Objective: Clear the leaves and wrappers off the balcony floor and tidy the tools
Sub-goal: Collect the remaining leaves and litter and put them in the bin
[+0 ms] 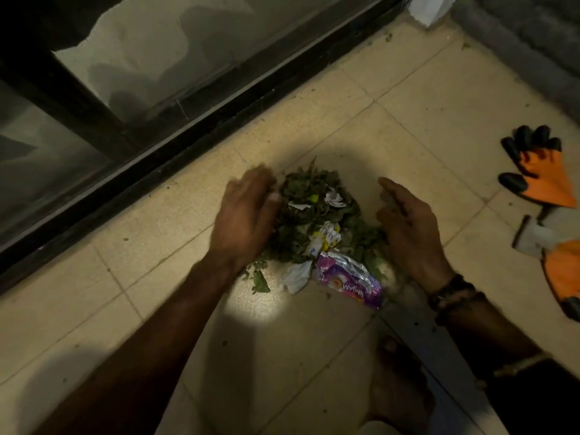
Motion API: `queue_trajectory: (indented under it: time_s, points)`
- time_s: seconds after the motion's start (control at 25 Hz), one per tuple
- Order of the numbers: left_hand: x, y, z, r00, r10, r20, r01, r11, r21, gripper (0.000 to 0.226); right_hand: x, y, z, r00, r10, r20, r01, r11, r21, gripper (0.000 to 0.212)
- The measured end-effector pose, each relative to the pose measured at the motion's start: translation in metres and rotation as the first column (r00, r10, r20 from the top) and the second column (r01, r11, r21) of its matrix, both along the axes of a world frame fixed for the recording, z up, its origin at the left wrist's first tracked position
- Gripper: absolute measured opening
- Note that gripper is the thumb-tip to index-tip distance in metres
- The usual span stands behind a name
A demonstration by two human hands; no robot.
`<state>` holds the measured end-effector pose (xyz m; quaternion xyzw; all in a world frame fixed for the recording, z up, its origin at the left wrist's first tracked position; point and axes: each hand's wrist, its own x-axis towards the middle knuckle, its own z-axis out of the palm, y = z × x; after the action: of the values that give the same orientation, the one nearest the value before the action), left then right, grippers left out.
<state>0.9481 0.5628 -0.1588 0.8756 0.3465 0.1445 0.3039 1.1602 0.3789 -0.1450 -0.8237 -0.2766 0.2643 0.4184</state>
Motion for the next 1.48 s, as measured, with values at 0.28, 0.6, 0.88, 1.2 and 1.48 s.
queue_trajectory:
  time_s: [0.28,0.6,0.88,1.2,1.48]
  points:
    - [0.011,-0.087,-0.024,0.934,0.353,0.055,-0.337,0.922,-0.192,0.07,-0.104,-0.013,-0.013,0.998,0.049,-0.03,-0.052,0.996,-0.079,0.083]
    - [-0.01,-0.052,0.021,0.297,0.921,0.252,-0.099,0.292,-0.951,0.05,-0.009,0.059,0.033,0.797,0.539,0.272,-0.439,0.827,-0.352,0.066]
    - [-0.022,-0.027,0.029,0.29,0.953,0.089,0.382,-0.03,-0.924,0.066,-0.001,0.103,0.015,0.709,0.561,0.427,-0.379,0.814,-0.441,0.032]
    - [0.017,-0.038,0.042,0.455,0.884,0.107,0.509,-0.16,-0.846,0.061,-0.079,0.093,0.097,0.778,0.499,0.381,-0.513,0.855,-0.072,0.03]
    - [-0.008,-0.046,0.028,0.249,0.968,0.011,0.557,-0.134,-0.82,0.027,-0.089,0.083,0.096,0.794,0.52,0.315,-0.537,0.843,-0.038,0.037]
